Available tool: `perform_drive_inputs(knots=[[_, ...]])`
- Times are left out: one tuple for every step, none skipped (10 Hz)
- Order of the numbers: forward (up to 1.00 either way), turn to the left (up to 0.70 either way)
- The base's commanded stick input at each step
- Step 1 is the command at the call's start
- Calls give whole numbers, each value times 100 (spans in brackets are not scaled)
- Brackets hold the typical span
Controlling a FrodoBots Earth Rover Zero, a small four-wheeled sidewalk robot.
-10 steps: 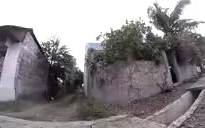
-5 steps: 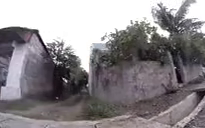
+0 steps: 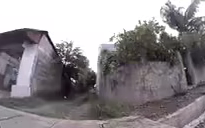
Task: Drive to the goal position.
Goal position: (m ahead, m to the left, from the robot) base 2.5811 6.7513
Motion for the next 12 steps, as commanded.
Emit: perform_drive_inputs(knots=[[0,45],[0,45],[0,45],[0,45],[0,45],[0,5],[0,0],[64,24],[70,27],[70,27],[70,27],[70,27]])
